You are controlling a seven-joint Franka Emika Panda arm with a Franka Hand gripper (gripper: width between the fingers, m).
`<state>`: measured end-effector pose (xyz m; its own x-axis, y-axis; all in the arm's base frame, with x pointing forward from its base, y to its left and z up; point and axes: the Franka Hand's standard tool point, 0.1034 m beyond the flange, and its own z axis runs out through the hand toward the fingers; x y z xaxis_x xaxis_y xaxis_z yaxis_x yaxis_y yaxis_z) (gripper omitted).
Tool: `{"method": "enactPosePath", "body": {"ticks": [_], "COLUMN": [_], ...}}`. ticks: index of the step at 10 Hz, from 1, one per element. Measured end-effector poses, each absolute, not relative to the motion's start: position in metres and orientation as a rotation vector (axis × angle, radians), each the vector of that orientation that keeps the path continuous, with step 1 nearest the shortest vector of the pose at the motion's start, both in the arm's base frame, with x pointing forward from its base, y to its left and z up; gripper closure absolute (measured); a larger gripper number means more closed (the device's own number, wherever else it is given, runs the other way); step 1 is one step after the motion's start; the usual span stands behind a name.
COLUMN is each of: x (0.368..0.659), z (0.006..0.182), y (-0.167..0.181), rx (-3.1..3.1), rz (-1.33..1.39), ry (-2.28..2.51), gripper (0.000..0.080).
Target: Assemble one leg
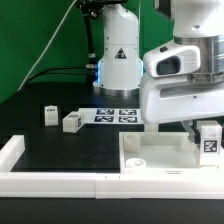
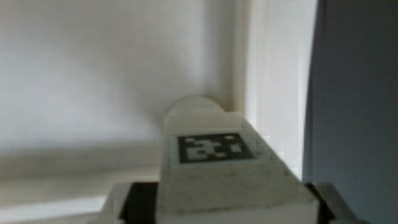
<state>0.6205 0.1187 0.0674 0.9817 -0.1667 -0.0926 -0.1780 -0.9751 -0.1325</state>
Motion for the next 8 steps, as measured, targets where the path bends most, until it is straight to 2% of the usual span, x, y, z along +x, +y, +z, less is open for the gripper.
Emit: {"method": "enactPosePath", "body": {"ticks": [6,8], "x": [0.6204,0.6202], "z": [0.0662,0.0661], "y": [0.1222,0.1234], "rx": [-2.697,-2.635], "rz": [0.198,0.205], "ry": [1.391,1.514], "gripper": [0.0506,0.0506]}}
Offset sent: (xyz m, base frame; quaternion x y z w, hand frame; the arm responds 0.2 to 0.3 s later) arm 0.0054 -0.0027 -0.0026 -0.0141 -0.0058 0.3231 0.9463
